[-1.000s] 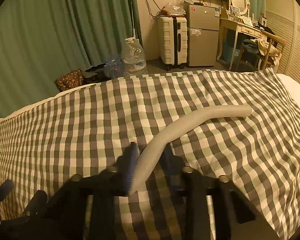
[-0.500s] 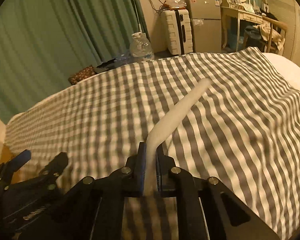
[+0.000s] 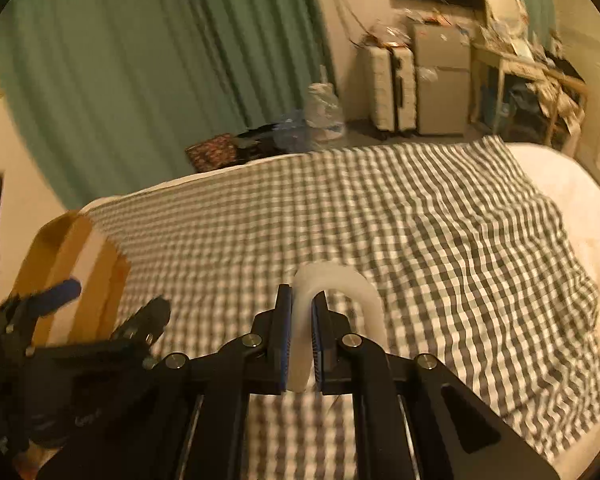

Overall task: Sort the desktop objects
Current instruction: 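Lift the foam tube with the right gripper and carry it over the box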

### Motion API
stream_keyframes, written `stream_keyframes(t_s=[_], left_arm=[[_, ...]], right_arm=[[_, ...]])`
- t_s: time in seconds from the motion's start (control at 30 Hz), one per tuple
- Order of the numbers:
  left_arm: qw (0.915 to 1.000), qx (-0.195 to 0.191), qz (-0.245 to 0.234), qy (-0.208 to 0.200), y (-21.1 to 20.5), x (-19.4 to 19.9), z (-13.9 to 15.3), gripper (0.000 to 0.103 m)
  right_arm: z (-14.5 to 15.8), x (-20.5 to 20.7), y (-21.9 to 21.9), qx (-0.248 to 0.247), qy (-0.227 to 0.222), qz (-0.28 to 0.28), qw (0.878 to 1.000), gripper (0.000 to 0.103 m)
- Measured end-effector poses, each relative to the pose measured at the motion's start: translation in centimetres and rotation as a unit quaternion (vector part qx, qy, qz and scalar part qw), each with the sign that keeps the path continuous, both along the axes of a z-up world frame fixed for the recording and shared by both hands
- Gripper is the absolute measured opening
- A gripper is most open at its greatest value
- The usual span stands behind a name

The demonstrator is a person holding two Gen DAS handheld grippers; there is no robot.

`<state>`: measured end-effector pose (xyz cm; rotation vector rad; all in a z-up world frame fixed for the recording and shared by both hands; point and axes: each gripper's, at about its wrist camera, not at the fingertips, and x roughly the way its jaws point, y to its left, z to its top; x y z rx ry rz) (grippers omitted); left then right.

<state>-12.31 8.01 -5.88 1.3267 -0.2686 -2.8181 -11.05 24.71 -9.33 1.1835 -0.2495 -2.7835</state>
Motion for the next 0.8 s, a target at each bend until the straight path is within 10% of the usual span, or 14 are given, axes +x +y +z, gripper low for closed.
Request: stream_keyframes(t_s=[0.8], left_arm=[[0.9892, -0.016, 0.112, 0.093, -22.4, 6.5, 15.2, 0.103]], right_arm=[[17.9, 8.3, -21.6, 0.032, 0.153, 0.182, 0.971, 0.008]])
